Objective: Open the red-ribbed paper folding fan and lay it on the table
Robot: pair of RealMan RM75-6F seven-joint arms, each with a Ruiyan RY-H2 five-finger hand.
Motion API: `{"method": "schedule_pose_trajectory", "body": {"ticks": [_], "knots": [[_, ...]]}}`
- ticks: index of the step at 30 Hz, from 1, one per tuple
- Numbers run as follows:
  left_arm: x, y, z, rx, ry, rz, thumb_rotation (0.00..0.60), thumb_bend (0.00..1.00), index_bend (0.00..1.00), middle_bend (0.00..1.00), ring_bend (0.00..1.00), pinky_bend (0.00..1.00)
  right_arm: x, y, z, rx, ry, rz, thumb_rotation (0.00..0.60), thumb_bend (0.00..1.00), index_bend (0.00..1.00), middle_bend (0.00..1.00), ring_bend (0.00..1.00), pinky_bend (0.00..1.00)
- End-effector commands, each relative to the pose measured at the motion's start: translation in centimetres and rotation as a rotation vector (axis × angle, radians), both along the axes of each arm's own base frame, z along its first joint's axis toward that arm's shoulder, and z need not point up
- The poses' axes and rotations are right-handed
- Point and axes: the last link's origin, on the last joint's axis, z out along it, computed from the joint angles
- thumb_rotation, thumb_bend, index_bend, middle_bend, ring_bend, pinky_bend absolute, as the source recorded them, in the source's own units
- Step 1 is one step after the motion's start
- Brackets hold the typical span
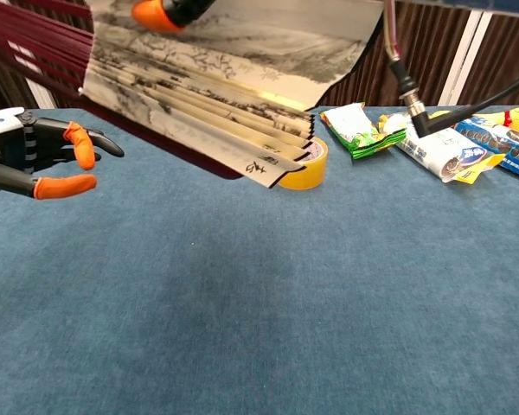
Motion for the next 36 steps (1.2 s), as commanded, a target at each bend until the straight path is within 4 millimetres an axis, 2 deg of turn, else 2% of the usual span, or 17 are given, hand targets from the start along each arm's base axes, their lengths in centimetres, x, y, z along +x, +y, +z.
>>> {"method": "schedule_pose_trajectory", "body": {"ticks": [1,3,6,12,18,27,30,34,36], "knots": [[0.0,0.0,-0.1,-0.012,-0.011,-0.002,0.600,0.31,0.26,0.12,0.00,0.09,-0.3,-0.1,0.2,-0.004,0.001,-0.003,0.600,0.48,0.98,0.23,0.28,0.22],[0.0,-0.1,-0.1,-0.020,-0.020,-0.009,0.600,0.24,0.14,0.05,0.00,0.06,-0.3,-0.2,0.1,-0.001,0.004,-0.001,0.600,0.48,0.98,0.23,0.28,0.22],[0.1,0.0,-0.4,-0.036,-0.023,-0.030,0.600,0.15,0.06,0.00,0.00,0.03,-0.3,-0.1,-0.1,0.006,0.007,0.003,0.600,0.48,0.98,0.23,0.28,0.22],[0.7,-0.1,-0.9,-0.047,-0.036,-0.064,0.600,0.12,0.05,0.00,0.00,0.02,-0.2,0.0,-0.4,0.012,0.012,0.011,0.600,0.48,0.98,0.23,0.28,0.22],[1.9,0.1,-1.4,-0.044,-0.092,-0.067,0.600,0.12,0.16,0.06,0.00,0.02,0.0,0.1,-0.8,0.022,0.010,0.020,0.600,0.48,0.98,0.23,0.28,0.22],[4.5,0.7,-3.2,-0.071,-0.139,-0.096,0.600,0.13,0.24,0.11,0.00,0.03,0.0,0.3,-1.0,0.022,0.013,0.023,0.600,0.48,0.98,0.23,0.28,0.22],[5.2,0.7,-3.6,-0.073,-0.147,-0.104,0.600,0.20,0.30,0.15,0.00,0.03,-0.2,0.2,-0.9,0.015,0.013,0.019,0.600,0.48,0.98,0.23,0.28,0.22],[5.5,0.7,-4.0,-0.061,-0.149,-0.100,0.600,0.38,0.46,0.23,0.00,0.06,-0.5,0.0,-0.5,0.004,0.017,0.014,0.600,0.48,0.98,0.23,0.28,0.22],[5.4,0.7,-4.2,-0.049,-0.138,-0.097,0.600,0.42,0.53,0.27,0.00,0.08,-0.6,0.0,-0.3,0.000,0.016,0.010,0.600,0.48,0.98,0.23,0.28,0.22]]}}
